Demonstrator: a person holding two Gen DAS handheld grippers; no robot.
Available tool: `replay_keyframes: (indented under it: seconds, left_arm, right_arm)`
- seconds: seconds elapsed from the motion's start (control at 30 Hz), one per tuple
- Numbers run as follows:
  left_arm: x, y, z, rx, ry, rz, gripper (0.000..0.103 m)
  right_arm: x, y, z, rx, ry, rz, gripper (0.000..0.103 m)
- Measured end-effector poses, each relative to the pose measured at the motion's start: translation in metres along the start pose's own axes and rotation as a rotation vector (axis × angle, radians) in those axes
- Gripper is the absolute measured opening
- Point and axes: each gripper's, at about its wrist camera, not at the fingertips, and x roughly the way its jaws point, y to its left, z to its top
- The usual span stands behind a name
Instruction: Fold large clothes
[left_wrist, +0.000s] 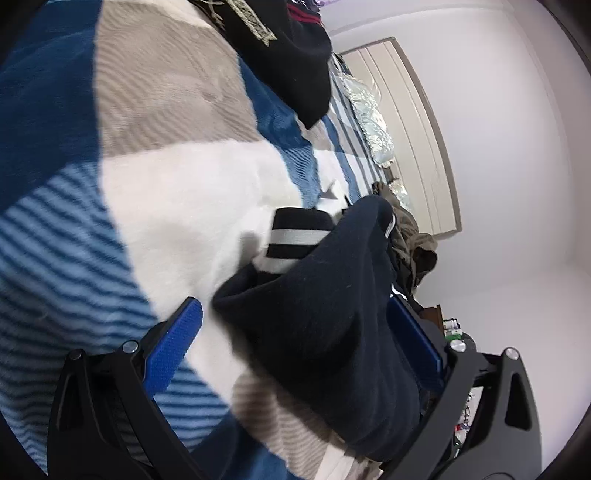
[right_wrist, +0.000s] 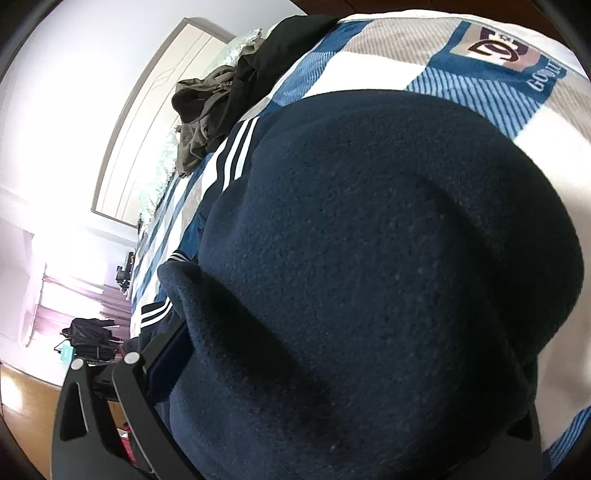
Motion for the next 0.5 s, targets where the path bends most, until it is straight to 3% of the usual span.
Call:
replay_keyframes:
  seconds: [0.1,0.3,0.5]
  left_arm:
    - [0.004,-0.004,-0.001,-0.005,0.014,-0.010,0.097]
    - [0.007,-0.001,-0.018,-0.135,0.126,-0.105,0.097]
    - [0.024,0.005,-0.008,-0.192,0.139,-0.082,0.097]
  right_arm:
    - [0.002,-0.003,0.002,-0.001,0.015,0.019,0.099]
    - [0.000,-0.010,0.003,0.030,0.023,0.067,0.099]
    - [-0.004,-0.017,0.004,0.045,0.037,0.128,0.099]
